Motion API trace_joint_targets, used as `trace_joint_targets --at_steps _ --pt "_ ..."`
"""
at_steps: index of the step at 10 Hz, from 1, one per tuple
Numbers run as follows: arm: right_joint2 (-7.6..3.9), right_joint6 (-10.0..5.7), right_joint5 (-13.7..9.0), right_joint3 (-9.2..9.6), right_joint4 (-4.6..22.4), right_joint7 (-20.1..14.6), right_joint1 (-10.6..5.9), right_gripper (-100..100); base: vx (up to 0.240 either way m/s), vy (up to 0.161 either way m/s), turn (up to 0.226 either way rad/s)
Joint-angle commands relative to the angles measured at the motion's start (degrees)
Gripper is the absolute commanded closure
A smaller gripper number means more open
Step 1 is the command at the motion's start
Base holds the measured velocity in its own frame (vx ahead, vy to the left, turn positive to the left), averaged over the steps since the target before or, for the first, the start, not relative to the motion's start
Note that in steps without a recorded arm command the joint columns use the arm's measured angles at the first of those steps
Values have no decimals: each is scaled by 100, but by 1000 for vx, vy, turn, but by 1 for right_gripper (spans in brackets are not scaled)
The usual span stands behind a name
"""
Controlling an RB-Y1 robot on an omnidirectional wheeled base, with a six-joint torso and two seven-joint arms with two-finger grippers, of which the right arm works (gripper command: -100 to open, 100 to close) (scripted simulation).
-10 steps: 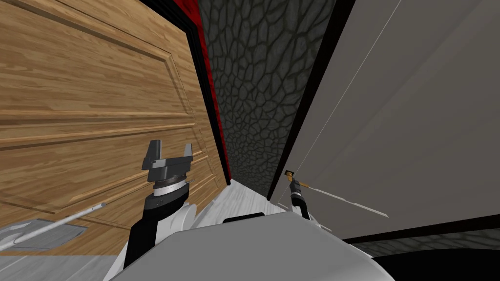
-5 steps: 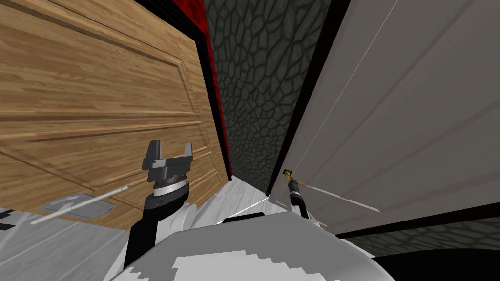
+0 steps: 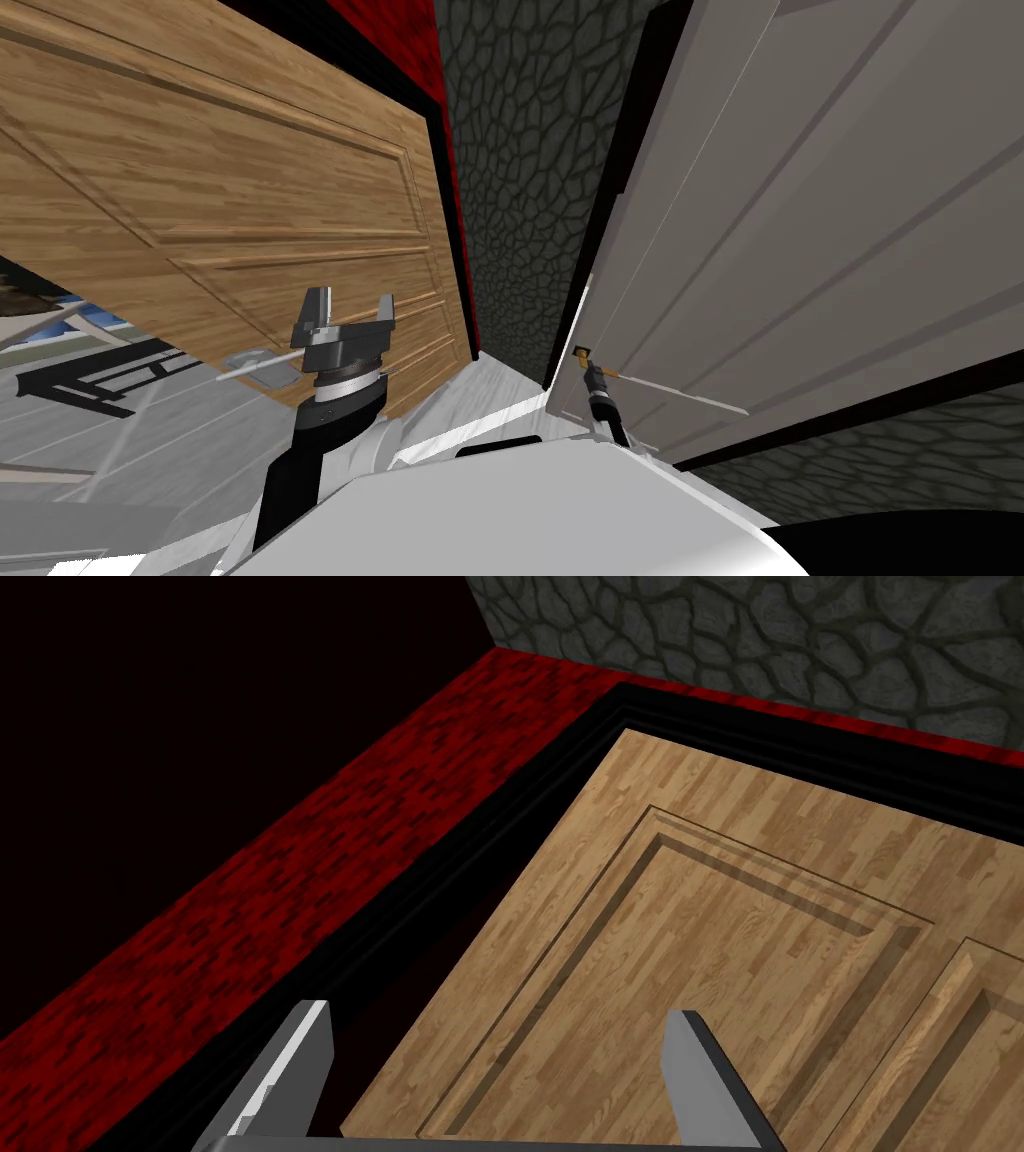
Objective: Pull the door open
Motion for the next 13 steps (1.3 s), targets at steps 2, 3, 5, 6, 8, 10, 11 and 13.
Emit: trace_joint_targets --at_steps 2,3,5,6,8,10,11,13 --pt "-14 -8 36 58 5 -46 -7 100 -152 -1 42" --pt "-45 -34 97 164 -1 -144 34 100 -172 -8 95" --pt "-93 -72 150 255 -19 -238 68 100 -233 8 94" --pt "-133 -103 195 332 -35 -317 95 100 -251 -31 102" --pt "-198 -155 269 457 -60 -446 141 100 -255 -45 114" --pt "-249 -194 326 554 -80 -545 176 100 -241 -23 86" --pt "-225 -169 309 525 -65 -501 151 100 -107 9 15" --pt "-311 -268 398 675 -94 -671 258 100 -229 -22 106"
